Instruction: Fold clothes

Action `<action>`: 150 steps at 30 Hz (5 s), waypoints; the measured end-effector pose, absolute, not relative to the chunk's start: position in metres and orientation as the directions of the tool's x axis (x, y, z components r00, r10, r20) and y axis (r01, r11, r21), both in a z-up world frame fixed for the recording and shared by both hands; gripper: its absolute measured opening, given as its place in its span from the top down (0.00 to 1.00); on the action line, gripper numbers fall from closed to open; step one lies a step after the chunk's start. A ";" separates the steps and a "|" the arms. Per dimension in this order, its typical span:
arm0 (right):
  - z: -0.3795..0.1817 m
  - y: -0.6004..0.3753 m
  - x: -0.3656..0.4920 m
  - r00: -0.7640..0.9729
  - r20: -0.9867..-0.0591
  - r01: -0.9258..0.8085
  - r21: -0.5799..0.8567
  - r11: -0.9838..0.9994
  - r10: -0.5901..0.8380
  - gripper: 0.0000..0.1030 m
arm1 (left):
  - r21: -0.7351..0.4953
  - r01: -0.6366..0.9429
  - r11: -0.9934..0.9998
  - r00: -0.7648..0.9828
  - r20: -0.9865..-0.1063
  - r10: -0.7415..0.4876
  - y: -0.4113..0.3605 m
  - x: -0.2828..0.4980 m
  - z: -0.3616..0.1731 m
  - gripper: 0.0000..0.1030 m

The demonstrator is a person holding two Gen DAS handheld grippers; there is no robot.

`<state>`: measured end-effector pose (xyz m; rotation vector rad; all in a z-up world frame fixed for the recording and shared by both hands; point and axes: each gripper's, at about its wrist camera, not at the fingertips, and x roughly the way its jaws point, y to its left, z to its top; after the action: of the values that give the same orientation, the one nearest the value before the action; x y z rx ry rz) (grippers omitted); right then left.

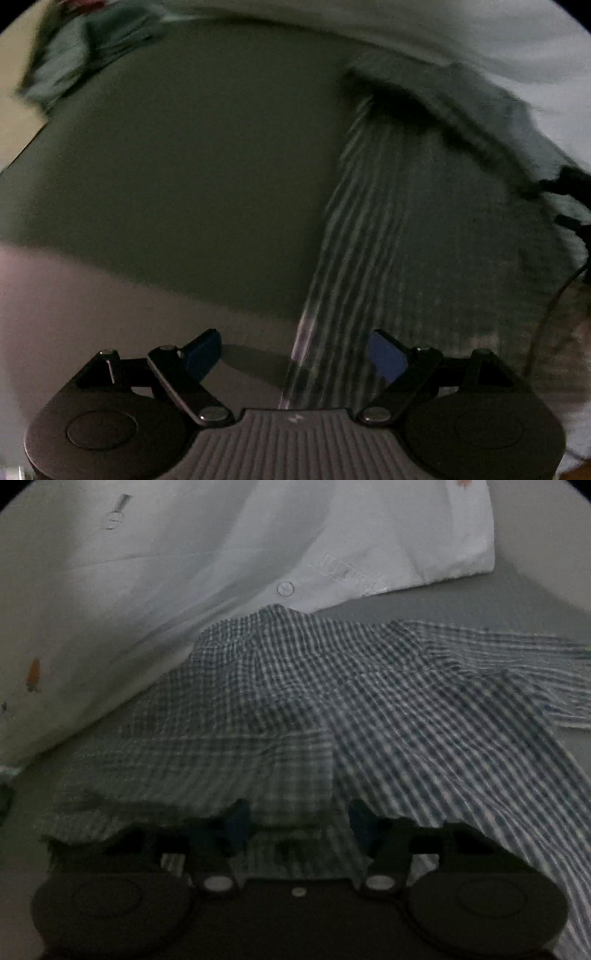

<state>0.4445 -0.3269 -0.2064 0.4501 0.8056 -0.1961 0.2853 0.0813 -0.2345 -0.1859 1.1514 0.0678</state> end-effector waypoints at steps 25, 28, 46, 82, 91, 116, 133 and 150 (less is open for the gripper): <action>-0.147 -0.470 0.470 0.719 -0.652 0.234 -0.098 0.967 -0.240 0.58 | -0.063 0.006 0.998 0.448 -0.892 -0.059 -0.052 0.238 -0.210 0.85; -0.159 -0.426 0.407 0.708 -0.703 0.116 0.019 0.993 -0.069 0.58 | -0.101 0.039 0.994 0.438 -0.893 -0.107 -0.045 0.235 -0.208 0.77; -0.177 -0.170 0.227 0.405 -0.750 -0.102 0.531 0.841 0.522 0.51 | -0.353 -0.212 0.912 0.551 -0.813 -0.187 0.132 0.191 -0.197 0.59; -0.210 -0.240 0.189 0.382 -0.812 0.281 0.558 0.781 0.442 0.53 | -0.385 0.139 0.913 0.436 -0.803 -0.405 0.049 0.243 -0.222 0.46; -0.198 -0.216 0.202 0.438 -0.837 0.104 0.410 0.906 0.329 0.57 | -0.611 -0.055 0.790 0.349 -0.753 -0.558 0.066 0.252 -0.263 0.92; -0.148 -0.096 0.158 0.706 -0.707 -0.400 -0.356 0.845 0.036 0.61 | -0.696 -0.337 0.634 0.231 -0.714 -0.661 0.144 0.229 -0.262 0.94; -0.186 -0.077 0.136 0.493 -0.868 -0.844 -0.494 -0.209 0.062 0.99 | -0.700 -0.322 0.637 0.332 -0.714 -0.616 0.177 0.223 -0.251 0.85; -0.149 -0.139 0.161 0.276 -0.899 -0.839 -0.053 0.541 0.339 0.59 | -0.696 -0.021 0.718 0.215 -0.704 -0.677 0.105 0.243 -0.246 0.62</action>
<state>0.1615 -0.1387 -0.1485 -0.5989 0.9959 0.8581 0.2426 0.1045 -0.2461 -0.6607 1.2908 -0.5032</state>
